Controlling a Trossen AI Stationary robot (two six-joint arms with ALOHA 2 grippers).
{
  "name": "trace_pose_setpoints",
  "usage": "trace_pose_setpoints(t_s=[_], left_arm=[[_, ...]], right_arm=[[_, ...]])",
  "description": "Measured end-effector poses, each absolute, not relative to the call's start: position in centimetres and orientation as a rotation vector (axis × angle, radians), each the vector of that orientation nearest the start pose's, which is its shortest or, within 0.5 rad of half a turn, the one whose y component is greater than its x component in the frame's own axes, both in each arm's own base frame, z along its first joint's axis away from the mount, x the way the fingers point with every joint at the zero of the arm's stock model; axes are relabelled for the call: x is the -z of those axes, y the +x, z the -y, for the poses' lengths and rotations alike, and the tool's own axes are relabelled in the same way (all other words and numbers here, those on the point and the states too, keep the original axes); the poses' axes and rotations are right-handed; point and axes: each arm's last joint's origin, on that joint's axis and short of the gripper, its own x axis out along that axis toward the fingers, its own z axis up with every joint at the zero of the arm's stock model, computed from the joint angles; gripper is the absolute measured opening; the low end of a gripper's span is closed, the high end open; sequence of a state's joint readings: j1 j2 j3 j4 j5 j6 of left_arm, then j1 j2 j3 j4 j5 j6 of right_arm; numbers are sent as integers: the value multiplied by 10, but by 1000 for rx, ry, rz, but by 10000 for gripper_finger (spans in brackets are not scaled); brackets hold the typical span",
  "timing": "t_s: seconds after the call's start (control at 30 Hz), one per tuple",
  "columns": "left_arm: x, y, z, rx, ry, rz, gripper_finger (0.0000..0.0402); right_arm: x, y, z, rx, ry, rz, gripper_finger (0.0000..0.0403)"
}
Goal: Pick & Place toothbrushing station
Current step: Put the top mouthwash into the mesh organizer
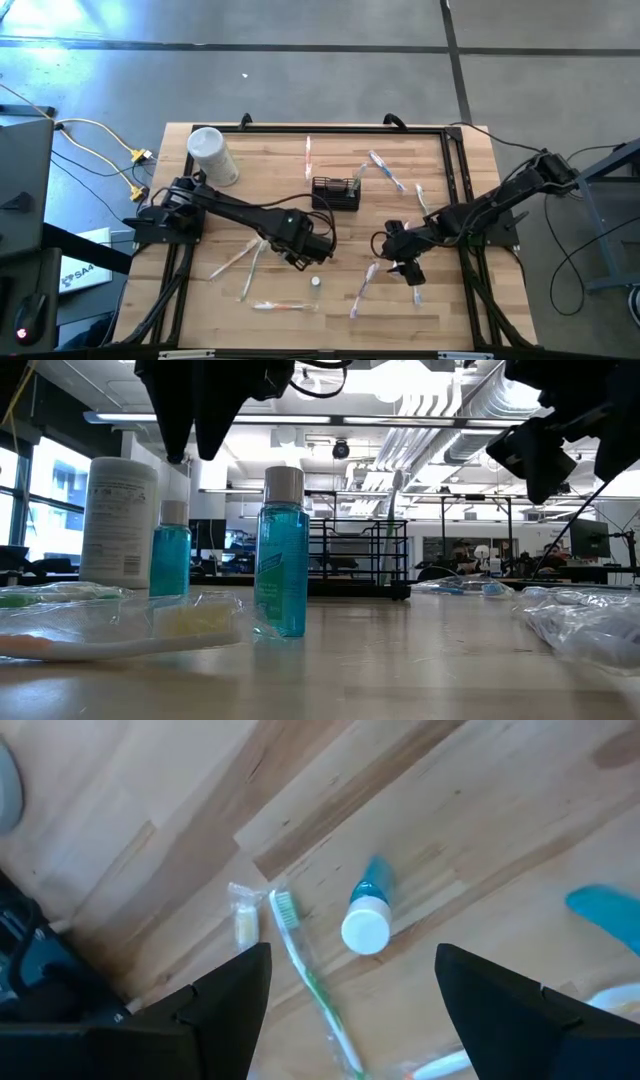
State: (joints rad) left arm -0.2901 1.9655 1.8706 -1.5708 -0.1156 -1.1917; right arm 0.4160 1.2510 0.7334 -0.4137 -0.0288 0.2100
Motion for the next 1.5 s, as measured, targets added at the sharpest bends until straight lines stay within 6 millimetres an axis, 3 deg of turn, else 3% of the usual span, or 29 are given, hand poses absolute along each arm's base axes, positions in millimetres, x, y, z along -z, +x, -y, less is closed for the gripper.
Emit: trace_pose_setpoints(t_s=[0.67,0.9,1.03,1.27,1.5], left_arm=[[-294,344,98,-773,-510,-1428,278],[-294,297,83,-892,-571,-1409,278],[-294,277,78,-919,-683,-1315,278],[-290,290,87,-728,-838,-1205,278],[-285,293,89,-666,-831,-1210,278]], right_arm=[[-207,217,-96,-307,12,-957,229],[-207,216,-97,-311,10,-958,229],[-208,217,-97,-311,11,-955,229],[-208,217,-98,-315,9,-944,229],[-209,218,-98,-318,11,-933,229]])
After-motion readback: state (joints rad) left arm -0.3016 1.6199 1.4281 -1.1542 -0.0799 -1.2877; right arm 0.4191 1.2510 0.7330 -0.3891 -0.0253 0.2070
